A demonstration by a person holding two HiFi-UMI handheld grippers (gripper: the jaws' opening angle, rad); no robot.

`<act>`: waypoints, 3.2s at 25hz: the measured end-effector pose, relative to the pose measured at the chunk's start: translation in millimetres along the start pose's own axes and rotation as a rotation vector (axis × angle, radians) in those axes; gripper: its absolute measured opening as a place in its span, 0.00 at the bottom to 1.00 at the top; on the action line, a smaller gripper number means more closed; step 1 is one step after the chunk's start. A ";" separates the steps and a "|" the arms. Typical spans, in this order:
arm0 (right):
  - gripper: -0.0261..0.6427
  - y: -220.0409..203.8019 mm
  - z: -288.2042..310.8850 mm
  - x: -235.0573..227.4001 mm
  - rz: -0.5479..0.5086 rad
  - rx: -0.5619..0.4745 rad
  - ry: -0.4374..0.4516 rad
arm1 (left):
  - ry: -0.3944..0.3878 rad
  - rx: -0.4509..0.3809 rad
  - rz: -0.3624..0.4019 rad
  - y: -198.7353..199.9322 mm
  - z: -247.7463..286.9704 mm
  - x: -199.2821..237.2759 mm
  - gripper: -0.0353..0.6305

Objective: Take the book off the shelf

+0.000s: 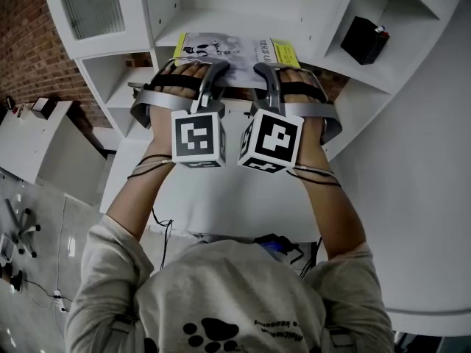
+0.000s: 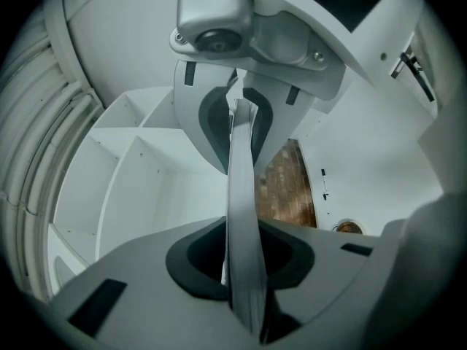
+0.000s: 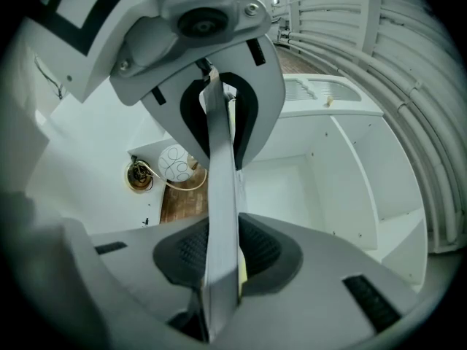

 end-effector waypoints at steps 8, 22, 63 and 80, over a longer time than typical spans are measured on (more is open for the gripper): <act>0.16 3.6 -33.2 2.6 -0.010 -0.006 -0.048 | 0.051 -0.002 -0.020 22.1 -23.7 -3.9 0.17; 0.17 -4.8 -31.2 84.4 0.118 0.022 0.136 | -0.161 -0.005 -0.083 26.6 -23.2 -81.5 0.19; 0.17 45.3 -47.8 267.5 0.211 0.136 0.272 | -0.368 -0.064 -0.203 -1.9 -76.7 -262.3 0.18; 0.17 26.2 -45.0 347.0 0.234 0.121 0.334 | -0.428 -0.038 -0.237 7.6 -67.2 -341.8 0.18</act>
Point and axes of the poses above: the fingertips, and each gripper's own axes: z forward along the fingers, x to its left, y out of its top, the point moved 10 cm from there along -z, backward along the fingers, and after that the axes turned 10 degrees about -x, right-handed, at the moved point
